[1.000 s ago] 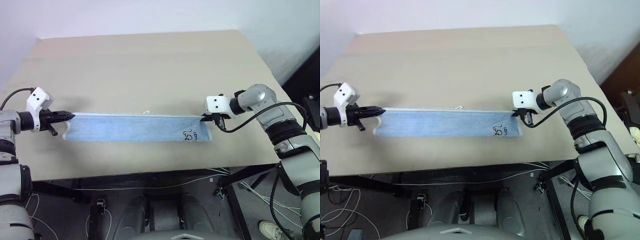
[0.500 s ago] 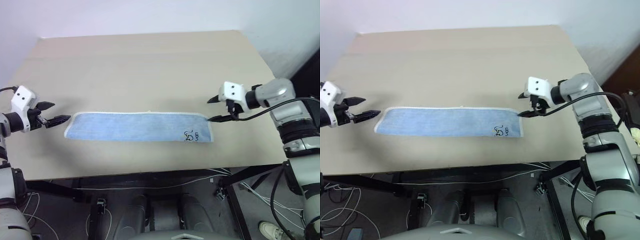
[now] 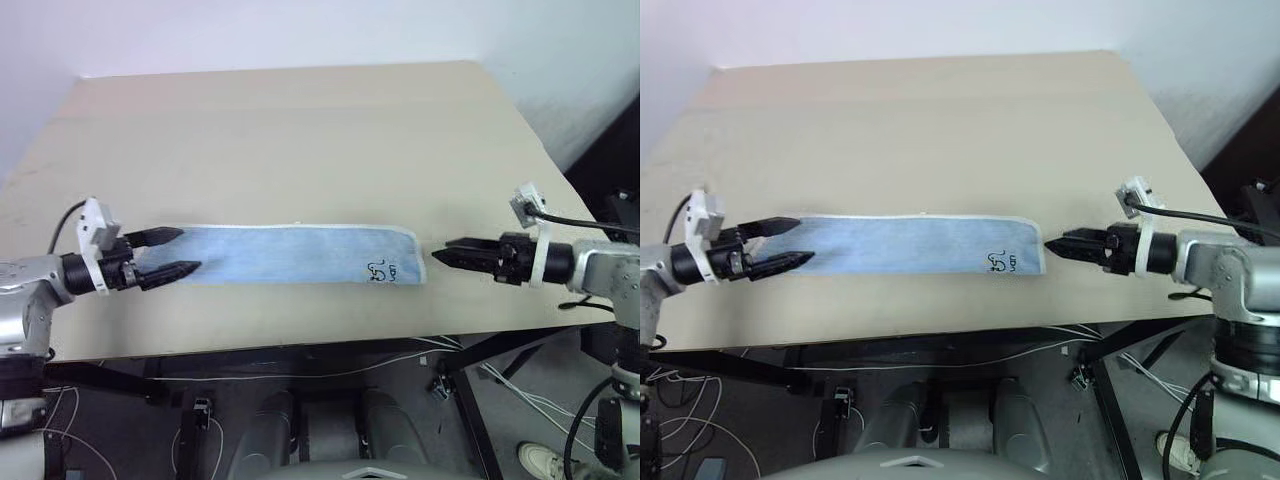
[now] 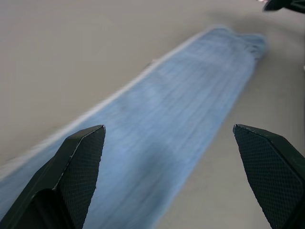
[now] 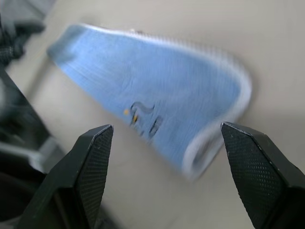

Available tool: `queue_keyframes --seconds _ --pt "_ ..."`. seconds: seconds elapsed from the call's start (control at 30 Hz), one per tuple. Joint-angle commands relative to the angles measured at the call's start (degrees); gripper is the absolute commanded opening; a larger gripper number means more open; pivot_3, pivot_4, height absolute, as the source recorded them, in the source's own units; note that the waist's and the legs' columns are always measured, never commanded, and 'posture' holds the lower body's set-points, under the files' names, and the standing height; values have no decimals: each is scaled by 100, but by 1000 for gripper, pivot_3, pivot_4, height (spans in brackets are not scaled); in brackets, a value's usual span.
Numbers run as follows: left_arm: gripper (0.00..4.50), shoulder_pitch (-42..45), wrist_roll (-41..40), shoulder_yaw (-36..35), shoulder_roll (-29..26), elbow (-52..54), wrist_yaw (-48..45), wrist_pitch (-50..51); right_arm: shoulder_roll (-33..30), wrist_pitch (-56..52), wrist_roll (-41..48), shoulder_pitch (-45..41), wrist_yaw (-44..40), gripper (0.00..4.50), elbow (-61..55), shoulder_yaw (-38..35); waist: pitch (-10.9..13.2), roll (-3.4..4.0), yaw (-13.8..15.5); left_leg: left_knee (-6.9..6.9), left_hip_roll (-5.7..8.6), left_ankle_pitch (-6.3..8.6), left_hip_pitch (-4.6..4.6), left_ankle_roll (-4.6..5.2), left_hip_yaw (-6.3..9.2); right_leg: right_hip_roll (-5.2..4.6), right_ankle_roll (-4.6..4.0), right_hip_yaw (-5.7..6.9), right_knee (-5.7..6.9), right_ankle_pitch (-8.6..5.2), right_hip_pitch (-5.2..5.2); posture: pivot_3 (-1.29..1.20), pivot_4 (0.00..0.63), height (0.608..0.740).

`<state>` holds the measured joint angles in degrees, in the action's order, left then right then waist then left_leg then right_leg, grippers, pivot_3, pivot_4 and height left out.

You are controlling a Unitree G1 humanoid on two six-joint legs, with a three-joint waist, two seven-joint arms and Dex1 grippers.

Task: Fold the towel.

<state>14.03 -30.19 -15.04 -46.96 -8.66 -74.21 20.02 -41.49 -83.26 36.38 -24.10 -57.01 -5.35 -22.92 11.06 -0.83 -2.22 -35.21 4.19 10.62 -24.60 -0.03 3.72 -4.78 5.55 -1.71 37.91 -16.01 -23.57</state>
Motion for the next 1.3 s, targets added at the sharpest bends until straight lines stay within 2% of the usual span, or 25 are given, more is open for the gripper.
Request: queue_keyframes --seconds 0.03,0.2,0.33,0.6,0.73,0.93,1.03,1.23,1.3 --pt "4485 -95 -259 239 321 847 243 245 282 -884 486 180 495 3793 -91 -685 -1 1 34 -1 0 0 1 0 0 -1 -3 0 -2 -2 4 0 150 740" --pt "4485 -58 -19 781 989 1121 585 -16 731 -924 1059 408 1471 3793 363 -990 -3 1 138 0 0 0 4 1 -5 0 11 1 -12 7 10 0 150 740" --pt "4485 109 83 1081 1317 1169 728 -132 823 -924 1590 554 2109 3793 632 -1035 -3 1 156 -1 0 -1 4 2 -5 1 13 3 -13 8 11 0 150 740" --pt "4485 138 334 1462 1424 1191 789 -344 1129 -924 3038 568 3370 3793 875 -1036 -4 1 134 1 -2 -1 7 6 -5 6 13 6 -22 8 18 0 150 740" --pt "4485 123 397 1508 1435 1198 835 -411 1367 -924 3480 412 3917 3793 1065 -1255 -4 1 140 0 -3 -1 7 7 -5 7 13 7 -24 8 21 0 150 740" --pt "4485 216 545 1539 1409 1050 890 -589 1422 -916 3276 86 4504 3793 1670 -1427 -4 1 143 -1 -3 0 9 9 -4 8 9 10 -42 8 32 0 150 740" --pt "4500 126 609 1516 1346 1016 860 -680 1420 -914 3220 -8 4666 3208 1874 -1527 -5 2 144 -1 -3 0 11 10 -4 9 5 10 -53 9 39 0 150 740" --pt "4500 0 629 1454 1219 915 779 -824 1461 -924 3281 65 4889 1183 1881 -1584 -6 1 146 6 -3 3 9 15 -4 8 6 10 -67 10 39 0 150 740" --pt "4500 0 628 1452 1212 872 775 -871 1503 -924 3315 82 4939 1183 1877 -1639 -7 -1 146 5 -4 4 9 17 -3 8 6 11 -71 10 44 0 150 740"
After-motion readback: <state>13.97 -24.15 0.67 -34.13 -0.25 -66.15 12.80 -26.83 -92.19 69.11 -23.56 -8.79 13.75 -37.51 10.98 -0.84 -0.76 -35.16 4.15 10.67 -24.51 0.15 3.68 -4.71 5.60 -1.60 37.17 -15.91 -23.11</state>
